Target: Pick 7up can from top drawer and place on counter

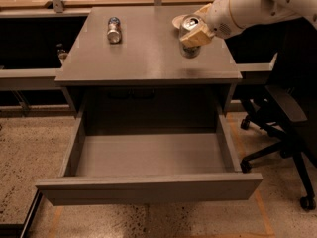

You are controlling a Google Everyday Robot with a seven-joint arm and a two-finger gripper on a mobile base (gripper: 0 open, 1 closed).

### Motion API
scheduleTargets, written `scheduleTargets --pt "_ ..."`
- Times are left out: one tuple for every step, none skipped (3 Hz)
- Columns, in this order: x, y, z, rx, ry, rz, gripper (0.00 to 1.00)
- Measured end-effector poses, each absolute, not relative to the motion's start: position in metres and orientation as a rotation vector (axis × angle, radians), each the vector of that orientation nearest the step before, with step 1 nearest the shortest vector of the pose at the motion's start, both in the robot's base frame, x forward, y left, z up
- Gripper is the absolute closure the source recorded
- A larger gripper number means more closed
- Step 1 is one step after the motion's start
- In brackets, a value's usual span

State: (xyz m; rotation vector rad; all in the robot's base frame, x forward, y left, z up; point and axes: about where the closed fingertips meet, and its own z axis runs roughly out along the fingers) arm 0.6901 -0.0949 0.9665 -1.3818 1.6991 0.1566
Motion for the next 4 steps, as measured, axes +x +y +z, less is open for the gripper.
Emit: scheduleTargets --pt "0.729 -0.109 0.956 -1.330 1.768 0.148 0.82" --pt "0.756 -0.120 0.939 -1.282 1.823 0.200 0.59" --pt "0.770 -0.126 0.924 -1.247 1.854 0.264 0.36" --pt "0.774 -0.129 0.915 -1.233 1.869 0.299 0.13"
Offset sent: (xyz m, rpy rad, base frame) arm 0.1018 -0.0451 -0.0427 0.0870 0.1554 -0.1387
